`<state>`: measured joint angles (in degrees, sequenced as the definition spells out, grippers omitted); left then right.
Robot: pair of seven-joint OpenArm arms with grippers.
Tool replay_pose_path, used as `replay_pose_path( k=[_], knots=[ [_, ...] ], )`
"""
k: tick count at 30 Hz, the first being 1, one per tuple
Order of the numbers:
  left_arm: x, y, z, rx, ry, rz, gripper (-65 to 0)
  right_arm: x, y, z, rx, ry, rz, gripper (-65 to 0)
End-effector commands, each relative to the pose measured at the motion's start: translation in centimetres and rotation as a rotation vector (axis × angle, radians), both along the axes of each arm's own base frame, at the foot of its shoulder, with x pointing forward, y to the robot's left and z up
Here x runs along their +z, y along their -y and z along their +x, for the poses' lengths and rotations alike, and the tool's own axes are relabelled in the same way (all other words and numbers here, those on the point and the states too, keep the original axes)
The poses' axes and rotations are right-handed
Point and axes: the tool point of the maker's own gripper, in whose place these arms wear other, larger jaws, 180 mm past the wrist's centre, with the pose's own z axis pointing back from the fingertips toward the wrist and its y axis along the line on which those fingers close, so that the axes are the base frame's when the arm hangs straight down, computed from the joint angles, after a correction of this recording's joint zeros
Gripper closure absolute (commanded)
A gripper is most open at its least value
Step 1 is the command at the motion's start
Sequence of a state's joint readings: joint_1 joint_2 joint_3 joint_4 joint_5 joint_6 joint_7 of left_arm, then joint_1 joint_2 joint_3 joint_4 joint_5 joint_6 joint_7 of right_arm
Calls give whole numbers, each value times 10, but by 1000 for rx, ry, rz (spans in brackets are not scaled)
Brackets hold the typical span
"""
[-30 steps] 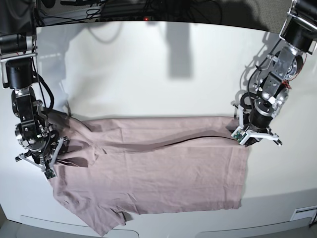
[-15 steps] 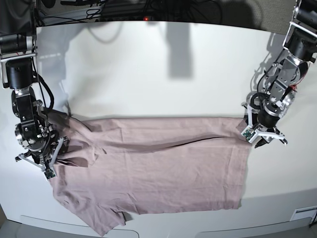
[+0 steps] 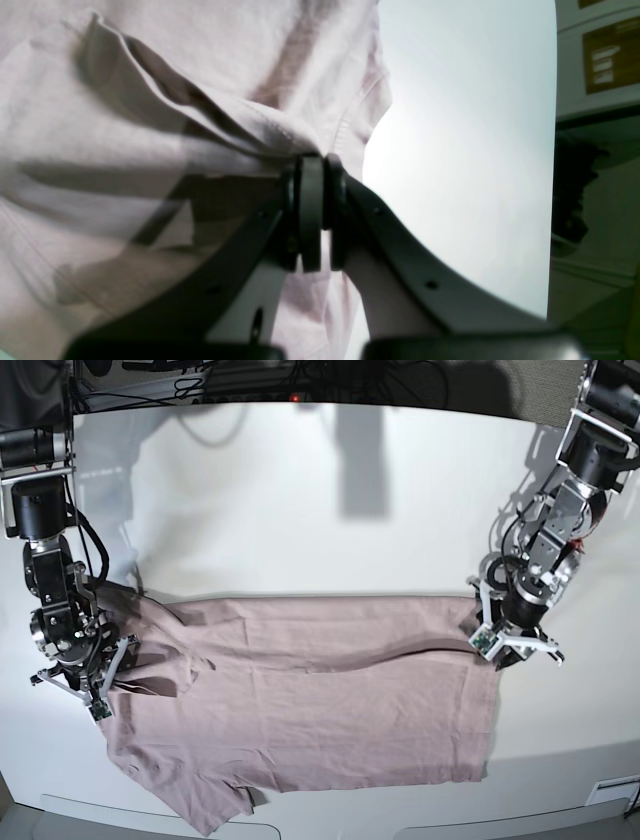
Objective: Fold the T-shirt properly
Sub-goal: 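Hold the folded shoulder edges with both grippers over the shirt body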
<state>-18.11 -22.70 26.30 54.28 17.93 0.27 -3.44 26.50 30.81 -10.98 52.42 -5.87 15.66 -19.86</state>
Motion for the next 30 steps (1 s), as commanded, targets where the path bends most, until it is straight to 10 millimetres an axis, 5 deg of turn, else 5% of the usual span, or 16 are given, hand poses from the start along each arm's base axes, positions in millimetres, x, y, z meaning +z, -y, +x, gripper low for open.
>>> replay_pose_path(
  k=[1,13,20,23,30],
  knots=[
    [27,-4,18,1,81,0,-187,27,9,14,-5,68,-18,0],
    [35,-19,26,138,10,42,-187,27,10,14,-6,68,-19,0],
    [108,29,5,53,142,-4,-187,28,8,15,-5,71,-15,0],
    [95,32,-5,45,111,-8,-187,25,10,13,-13,58,-18,0],
    [25,19,-19,32,-19,57,-187,25,12,12,-19,52,-19,0]
  ],
)
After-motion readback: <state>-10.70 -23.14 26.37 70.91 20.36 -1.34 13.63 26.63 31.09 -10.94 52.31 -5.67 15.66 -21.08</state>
